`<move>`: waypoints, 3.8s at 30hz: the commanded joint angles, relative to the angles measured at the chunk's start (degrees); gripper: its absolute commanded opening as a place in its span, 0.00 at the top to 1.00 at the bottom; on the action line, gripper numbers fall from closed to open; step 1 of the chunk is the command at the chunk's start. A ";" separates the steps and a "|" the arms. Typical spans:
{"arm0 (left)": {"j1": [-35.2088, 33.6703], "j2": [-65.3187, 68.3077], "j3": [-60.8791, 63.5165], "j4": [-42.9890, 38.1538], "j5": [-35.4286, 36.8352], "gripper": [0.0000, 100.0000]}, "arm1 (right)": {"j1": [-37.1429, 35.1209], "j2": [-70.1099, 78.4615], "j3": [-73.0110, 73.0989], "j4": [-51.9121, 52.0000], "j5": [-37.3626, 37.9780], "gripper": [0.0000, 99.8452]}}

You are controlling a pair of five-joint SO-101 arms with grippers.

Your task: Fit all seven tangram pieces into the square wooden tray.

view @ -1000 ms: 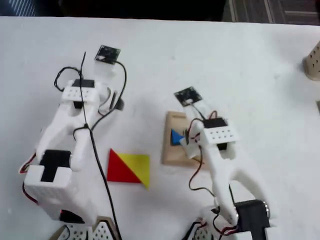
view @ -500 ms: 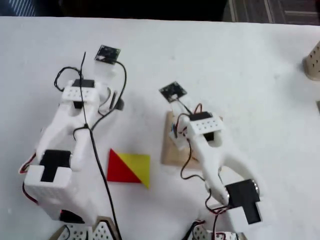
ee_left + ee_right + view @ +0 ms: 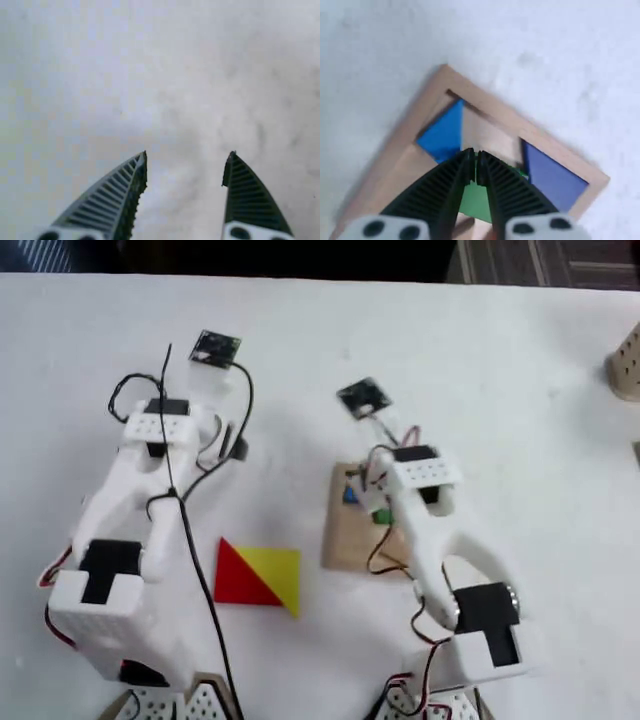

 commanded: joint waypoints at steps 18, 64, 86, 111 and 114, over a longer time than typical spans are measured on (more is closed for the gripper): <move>-0.75 -3.47 -0.09 -1.14 0.18 0.75 | 2.95 1.71 -2.11 8.92 0.62 0.98; -0.75 -3.47 -0.09 -1.14 0.09 0.75 | 1.19 9.19 -16.79 4.88 0.26 0.98; -0.75 -3.47 0.00 -1.76 0.09 0.75 | 2.33 8.40 -11.60 2.59 0.62 0.98; -0.75 -3.47 0.00 -1.85 0.09 0.75 | 3.91 5.85 -11.69 7.60 3.78 0.98; -0.75 -3.47 0.00 -1.85 0.09 0.75 | 5.93 5.32 -12.48 6.81 3.78 0.98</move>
